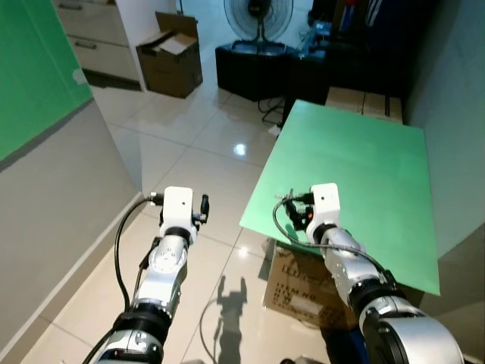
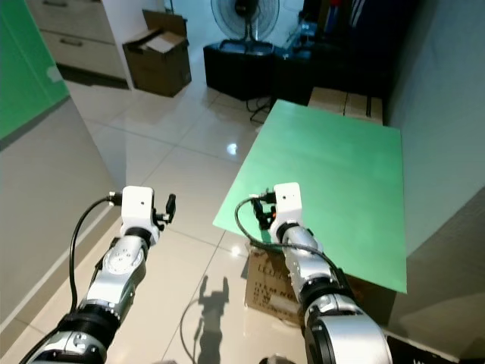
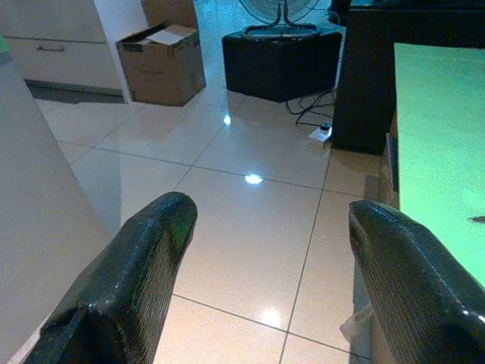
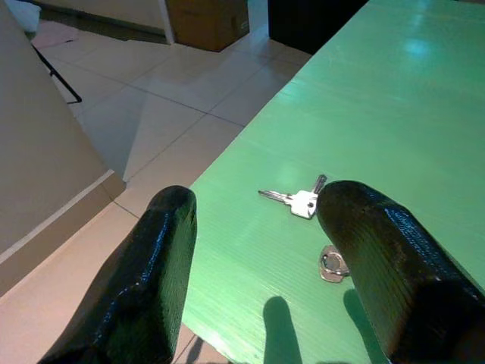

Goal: Hang keys on a hook

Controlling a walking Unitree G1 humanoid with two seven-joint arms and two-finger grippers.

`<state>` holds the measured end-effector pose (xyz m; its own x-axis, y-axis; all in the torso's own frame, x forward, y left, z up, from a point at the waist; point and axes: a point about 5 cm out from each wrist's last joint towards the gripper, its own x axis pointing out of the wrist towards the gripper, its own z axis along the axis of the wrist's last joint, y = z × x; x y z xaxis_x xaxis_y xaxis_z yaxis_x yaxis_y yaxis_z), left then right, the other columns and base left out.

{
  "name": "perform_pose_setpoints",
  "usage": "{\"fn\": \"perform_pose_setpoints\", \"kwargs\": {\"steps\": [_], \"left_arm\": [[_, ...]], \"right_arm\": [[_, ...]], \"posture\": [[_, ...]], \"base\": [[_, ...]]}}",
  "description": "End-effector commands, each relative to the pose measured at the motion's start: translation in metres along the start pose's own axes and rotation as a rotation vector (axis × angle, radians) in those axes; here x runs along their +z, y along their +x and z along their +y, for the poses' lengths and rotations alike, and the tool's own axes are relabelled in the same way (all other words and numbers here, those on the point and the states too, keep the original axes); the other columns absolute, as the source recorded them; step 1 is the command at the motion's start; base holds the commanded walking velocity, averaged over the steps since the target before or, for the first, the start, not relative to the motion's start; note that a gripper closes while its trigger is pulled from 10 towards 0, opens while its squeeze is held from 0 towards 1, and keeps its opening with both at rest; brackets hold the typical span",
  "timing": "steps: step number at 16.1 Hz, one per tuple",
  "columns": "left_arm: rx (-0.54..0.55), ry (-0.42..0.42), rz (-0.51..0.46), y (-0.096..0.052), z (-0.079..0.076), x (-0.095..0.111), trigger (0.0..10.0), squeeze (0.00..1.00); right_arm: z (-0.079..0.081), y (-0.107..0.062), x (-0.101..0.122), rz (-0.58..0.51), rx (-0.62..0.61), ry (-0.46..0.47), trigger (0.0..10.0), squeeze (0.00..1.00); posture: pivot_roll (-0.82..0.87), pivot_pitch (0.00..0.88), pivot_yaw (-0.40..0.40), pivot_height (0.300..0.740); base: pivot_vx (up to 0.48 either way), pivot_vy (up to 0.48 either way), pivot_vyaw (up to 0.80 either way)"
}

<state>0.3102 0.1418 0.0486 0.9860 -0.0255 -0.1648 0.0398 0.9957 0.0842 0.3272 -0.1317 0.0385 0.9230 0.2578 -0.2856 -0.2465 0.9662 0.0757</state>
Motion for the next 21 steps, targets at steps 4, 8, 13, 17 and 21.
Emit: {"fn": "perform_pose_setpoints", "kwargs": {"steps": [4, 8, 13, 17, 21], "left_arm": [[-0.023, 0.014, -0.011, -0.001, -0.001, 0.002, 10.0, 0.0], [-0.022, 0.015, -0.011, -0.001, -0.001, 0.002, 10.0, 0.0], [0.004, 0.004, -0.011, -0.001, 0.0, 0.002, 10.0, 0.0], [-0.004, 0.002, -0.013, -0.001, 0.002, 0.002, 10.0, 0.0], [-0.015, 0.018, -0.011, -0.002, 0.003, 0.002, 10.0, 0.0]], "right_arm": [[0.004, 0.001, 0.001, -0.006, 0.016, -0.019, 10.0, 0.0], [0.004, 0.0, 0.0, -0.004, 0.014, -0.019, 10.0, 0.0], [0.005, 0.0, -0.002, 0.005, 0.021, -0.02, 10.0, 0.0], [0.004, 0.0, -0.005, 0.028, -0.009, -0.013, 10.0, 0.0], [-0.01, -0.007, -0.023, 0.147, -0.093, 0.023, 10.0, 0.0]], "posture": [[-0.08, 0.0, 0.023, 0.74], [-0.08, 0.0, 0.025, 0.74], [-0.08, 0.001, 0.025, 0.74], [-0.08, 0.002, 0.032, 0.74], [-0.08, 0.01, 0.057, 0.74]], "base": [[0.44, 0.0, 0.0], [0.48, 0.0, 0.0], [0.307, 0.0, 0.0], [0.0, 0.0, 0.0], [0.0, 0.0, 0.0]]}}
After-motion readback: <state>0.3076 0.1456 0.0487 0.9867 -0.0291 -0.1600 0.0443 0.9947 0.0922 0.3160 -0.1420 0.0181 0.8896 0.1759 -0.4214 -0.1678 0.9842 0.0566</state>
